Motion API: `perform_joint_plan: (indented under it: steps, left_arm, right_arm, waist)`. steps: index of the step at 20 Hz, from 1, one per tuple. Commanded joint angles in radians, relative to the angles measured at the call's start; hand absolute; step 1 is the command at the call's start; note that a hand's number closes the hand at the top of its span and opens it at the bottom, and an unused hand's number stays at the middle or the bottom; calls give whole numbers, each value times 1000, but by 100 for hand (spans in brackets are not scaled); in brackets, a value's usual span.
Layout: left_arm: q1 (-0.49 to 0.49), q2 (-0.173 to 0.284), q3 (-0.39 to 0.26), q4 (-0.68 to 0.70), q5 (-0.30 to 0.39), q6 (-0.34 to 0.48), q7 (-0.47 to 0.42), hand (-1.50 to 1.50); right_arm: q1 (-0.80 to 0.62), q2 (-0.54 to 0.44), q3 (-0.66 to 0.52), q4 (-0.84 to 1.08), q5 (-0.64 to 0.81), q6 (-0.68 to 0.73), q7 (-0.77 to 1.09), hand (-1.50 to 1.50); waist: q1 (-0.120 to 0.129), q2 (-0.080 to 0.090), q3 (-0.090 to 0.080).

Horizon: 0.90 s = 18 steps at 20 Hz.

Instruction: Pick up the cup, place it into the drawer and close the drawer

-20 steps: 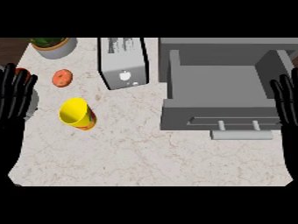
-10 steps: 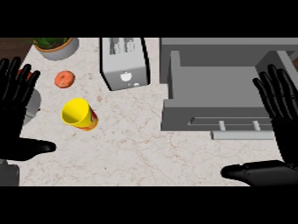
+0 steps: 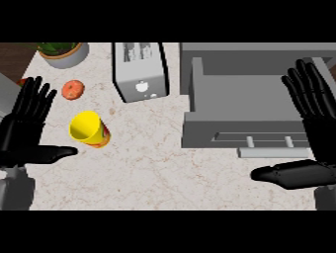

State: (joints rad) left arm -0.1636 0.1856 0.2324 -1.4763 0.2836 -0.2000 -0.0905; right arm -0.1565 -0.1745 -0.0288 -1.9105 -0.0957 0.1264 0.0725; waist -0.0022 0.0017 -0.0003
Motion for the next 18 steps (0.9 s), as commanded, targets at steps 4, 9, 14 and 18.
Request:
perform_joint_plan:
  steps: [4, 9, 14, 18]
  left_arm:
    - [-108, 24, 36, 296, -59, 9, -127, -150]
    - [-133, 56, 57, 576, -131, -21, -325, -150]
    - [-162, 52, 48, 706, -142, -25, -392, -150]
    - [-199, 78, 63, 880, -175, -35, -525, -150]
  right_arm:
    - [-97, 26, 29, 28, 59, -38, 55, -150]
    - [-73, 23, 2, -48, 25, -34, 76, -150]
    - [-57, 23, -2, 15, 46, 0, 4, -150]
    - [-183, -42, -107, 108, -30, 31, 42, -150]
  waist:
    - [-1, 0, 0]
    - [-11, 1, -1]
    - [-3, 0, 0]
    - [-2, 1, -1]
